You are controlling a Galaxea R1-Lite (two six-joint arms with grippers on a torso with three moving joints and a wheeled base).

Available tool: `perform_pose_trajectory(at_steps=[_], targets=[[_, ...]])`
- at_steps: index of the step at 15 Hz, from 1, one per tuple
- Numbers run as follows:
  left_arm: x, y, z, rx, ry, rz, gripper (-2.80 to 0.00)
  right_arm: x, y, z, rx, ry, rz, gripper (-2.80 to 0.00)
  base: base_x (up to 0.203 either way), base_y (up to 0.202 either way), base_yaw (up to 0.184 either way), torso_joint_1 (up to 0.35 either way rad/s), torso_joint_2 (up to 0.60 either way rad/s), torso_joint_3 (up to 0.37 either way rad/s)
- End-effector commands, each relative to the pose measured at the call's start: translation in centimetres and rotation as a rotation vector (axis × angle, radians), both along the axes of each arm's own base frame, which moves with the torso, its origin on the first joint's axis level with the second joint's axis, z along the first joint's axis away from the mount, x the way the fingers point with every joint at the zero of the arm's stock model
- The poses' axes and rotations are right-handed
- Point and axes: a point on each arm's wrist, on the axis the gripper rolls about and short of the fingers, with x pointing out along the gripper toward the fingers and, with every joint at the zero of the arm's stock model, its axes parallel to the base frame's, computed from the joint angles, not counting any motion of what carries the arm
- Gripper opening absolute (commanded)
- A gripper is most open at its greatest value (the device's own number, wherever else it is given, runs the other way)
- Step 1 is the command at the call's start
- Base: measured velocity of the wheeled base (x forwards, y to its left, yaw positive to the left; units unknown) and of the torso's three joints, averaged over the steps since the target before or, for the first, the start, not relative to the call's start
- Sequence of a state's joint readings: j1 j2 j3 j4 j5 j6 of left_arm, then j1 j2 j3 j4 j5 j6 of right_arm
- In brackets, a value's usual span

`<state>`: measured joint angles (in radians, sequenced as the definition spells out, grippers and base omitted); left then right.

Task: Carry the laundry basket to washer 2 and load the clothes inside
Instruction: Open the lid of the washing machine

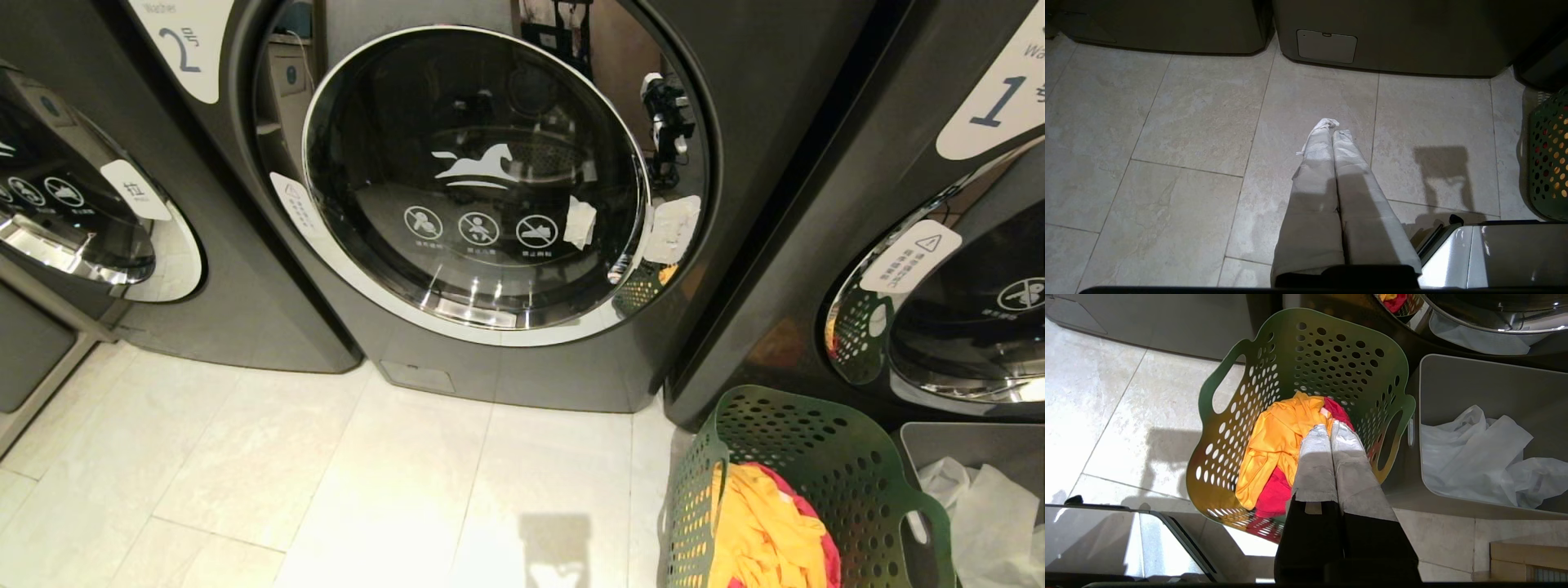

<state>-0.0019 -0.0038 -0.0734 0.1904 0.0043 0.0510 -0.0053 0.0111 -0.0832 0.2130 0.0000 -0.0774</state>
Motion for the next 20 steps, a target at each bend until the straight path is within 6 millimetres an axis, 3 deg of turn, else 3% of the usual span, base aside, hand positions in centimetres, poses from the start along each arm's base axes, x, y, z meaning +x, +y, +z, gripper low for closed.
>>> perform_pose_trajectory(at_steps=[1,20], targets=[[0.02,0.00,-0.01,0.003,0.006,0.000,-2.80,-0.09,0.00,-0.03,-0.002,-0.010,0.002,-2.80,0.000,0.000,0.000,0.000,0.00,0.000],[0.04,0.00,-0.01,-0.001,0.003,-0.001,-2.80,-0.05,0.00,-0.03,0.027,-0.017,-0.007,-2.80,0.000,0.000,0.000,0.000,0.00,0.000]])
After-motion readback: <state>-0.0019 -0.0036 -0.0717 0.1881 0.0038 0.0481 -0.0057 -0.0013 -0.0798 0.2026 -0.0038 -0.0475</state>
